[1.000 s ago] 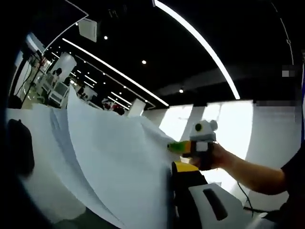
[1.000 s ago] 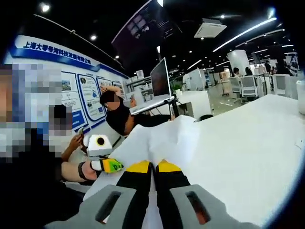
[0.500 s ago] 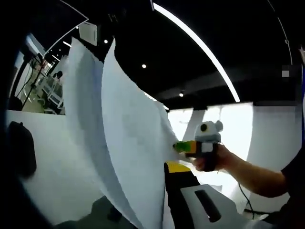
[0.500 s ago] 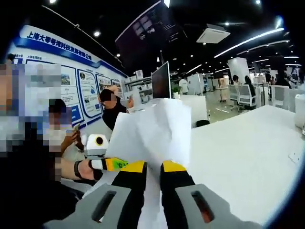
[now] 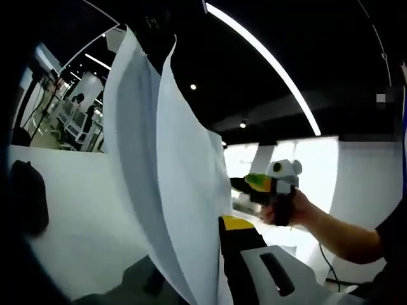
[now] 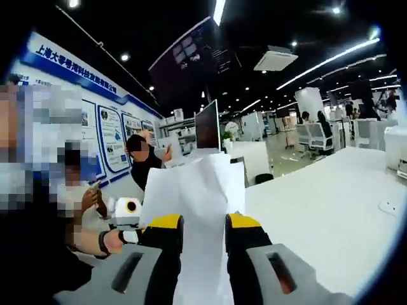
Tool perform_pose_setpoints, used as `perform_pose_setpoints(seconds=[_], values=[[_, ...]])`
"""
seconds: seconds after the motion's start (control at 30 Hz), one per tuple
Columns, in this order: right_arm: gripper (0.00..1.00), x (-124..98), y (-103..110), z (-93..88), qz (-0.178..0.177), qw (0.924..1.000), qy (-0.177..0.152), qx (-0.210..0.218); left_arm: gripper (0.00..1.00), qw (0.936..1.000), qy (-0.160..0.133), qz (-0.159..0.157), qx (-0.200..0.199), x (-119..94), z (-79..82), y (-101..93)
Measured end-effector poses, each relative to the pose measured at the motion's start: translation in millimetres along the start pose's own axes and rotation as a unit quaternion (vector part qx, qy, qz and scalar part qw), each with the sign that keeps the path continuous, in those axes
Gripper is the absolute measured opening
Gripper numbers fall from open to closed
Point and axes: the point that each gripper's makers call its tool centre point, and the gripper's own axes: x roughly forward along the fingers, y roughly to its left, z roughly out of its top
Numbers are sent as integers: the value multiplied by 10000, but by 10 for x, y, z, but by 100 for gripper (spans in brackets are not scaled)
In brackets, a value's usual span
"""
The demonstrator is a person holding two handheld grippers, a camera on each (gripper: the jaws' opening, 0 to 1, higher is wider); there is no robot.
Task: Organize the stack of printing papers by aligning and flattening the scattered papers on the table
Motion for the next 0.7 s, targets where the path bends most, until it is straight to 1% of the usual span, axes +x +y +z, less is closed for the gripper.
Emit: perform_pose_setpoints(seconds=[0.03, 0.1, 0.17, 0.2, 0.23, 0.3, 0.33, 0.4, 0.5, 0.57, 0.63, 0.7], values=[[26, -7, -1, 14, 5, 10000, -39, 43, 6, 10000, 9, -4, 3, 1, -3, -2], [27, -58, 6, 108, 82, 9991, -320, 269, 6, 10000, 27, -11, 8, 2, -9, -5], [32, -121, 59, 213, 250, 9953, -655, 671, 6, 10000, 32, 0, 19, 1, -12, -2], [35, -142, 84, 237, 303, 9936, -734, 798, 6, 10000, 28, -3, 14, 0, -11, -4], [38, -168, 86, 254, 310, 9930, -787, 826, 6, 10000, 25, 0, 16, 0, -10, -3], [41, -203, 85, 261, 231, 9938, -811, 728, 6, 10000, 22, 6, 31, -2, -9, -2], [42, -205, 119, 229, 127, 9952, -777, 583, 6, 10000, 24, 10, 36, -4, -10, -2], [44, -219, 95, 192, -43, 9967, -681, 442, 6, 10000, 29, 10, 35, -3, -12, -1], [53, -226, 43, 158, -190, 9977, -563, 341, 6, 10000, 27, 21, 40, -3, -11, 1], [59, -213, 76, 92, -306, 9984, -418, 207, 6, 10000, 33, 22, 57, -4, -14, 1], [68, -208, 143, 88, -281, 9985, -456, 143, 6, 10000, 51, 21, 74, -3, -21, -1], [77, -201, 223, 152, -147, 9974, -669, 218, 6, 9999, 72, 7, 79, -1, -29, -6]])
